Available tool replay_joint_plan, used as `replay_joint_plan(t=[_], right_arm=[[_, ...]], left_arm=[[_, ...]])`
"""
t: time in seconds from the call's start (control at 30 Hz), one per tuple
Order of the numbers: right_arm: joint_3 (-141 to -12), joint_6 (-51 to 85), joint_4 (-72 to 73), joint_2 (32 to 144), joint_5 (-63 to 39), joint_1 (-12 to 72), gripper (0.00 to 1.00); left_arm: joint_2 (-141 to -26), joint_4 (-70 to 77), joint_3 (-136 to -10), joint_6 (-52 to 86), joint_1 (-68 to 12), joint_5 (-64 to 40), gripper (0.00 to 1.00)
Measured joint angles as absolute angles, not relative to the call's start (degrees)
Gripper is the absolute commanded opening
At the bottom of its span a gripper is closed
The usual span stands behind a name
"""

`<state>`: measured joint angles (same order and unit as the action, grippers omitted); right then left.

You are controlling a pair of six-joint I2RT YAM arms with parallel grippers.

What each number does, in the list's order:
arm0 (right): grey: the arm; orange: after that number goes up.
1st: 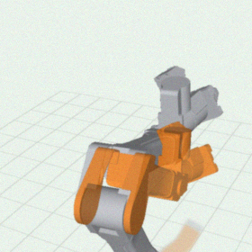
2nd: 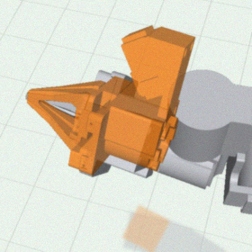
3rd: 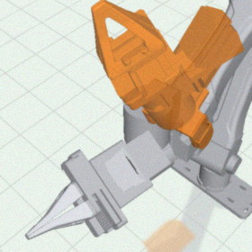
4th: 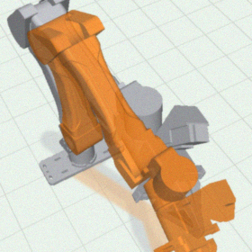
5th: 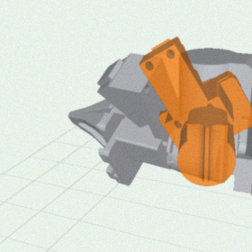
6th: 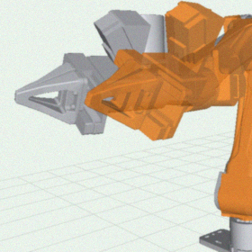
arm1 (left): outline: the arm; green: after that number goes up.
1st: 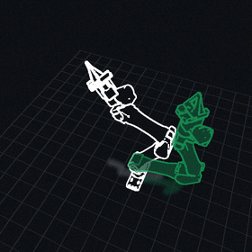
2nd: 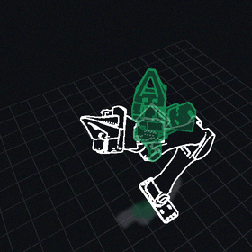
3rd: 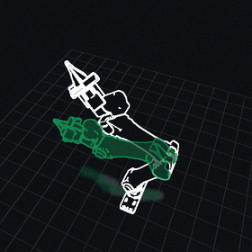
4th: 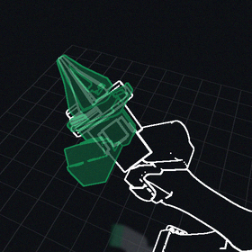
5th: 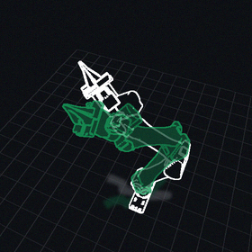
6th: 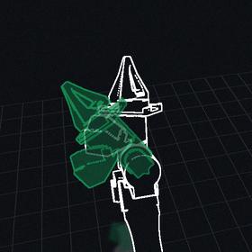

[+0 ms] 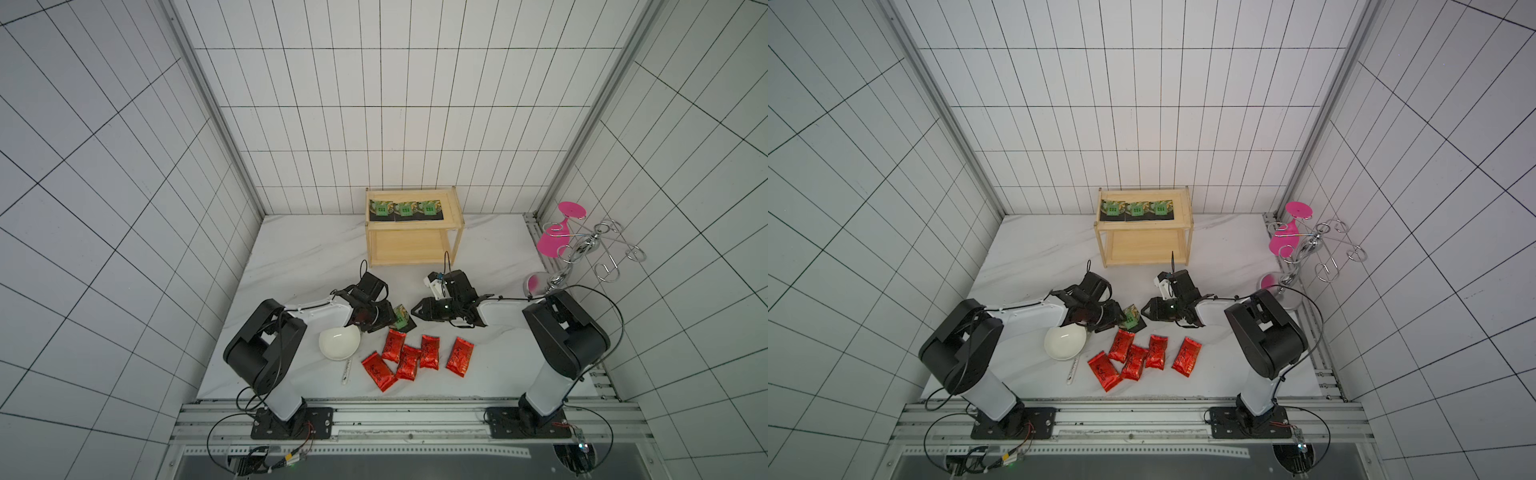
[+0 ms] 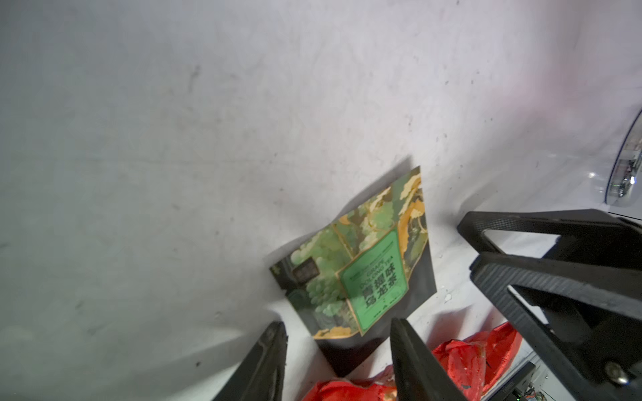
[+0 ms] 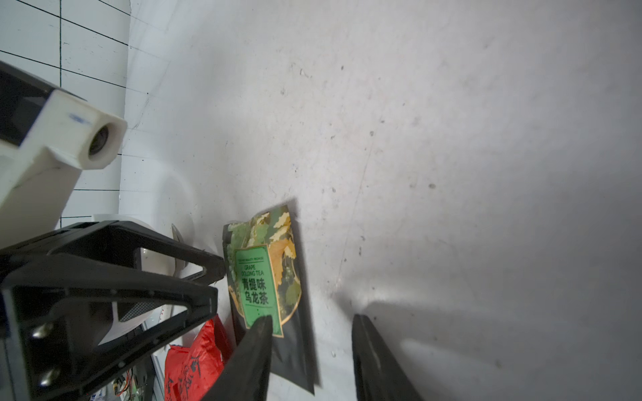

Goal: Place the tea bags on the shelf by color
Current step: Pick up the tea bag from the center of the board.

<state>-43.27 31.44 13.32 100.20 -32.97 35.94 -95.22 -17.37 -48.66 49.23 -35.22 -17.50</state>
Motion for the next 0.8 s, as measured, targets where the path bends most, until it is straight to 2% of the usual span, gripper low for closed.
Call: replay_joint_plan(t=[0.5, 0.8], right_arm=[[-43.3, 40.6, 22.5, 104.9, -39.5, 35.4, 0.4], [-42.3, 47.0, 27.1, 106.6, -42.1, 34.2, 0.35]], left_arm=[[-96.9, -13.0, -48.9, 50.2, -35.2, -19.0, 0.5], [-97.6, -10.8, -48.9, 50.6, -35.2, -19.4, 0.49]])
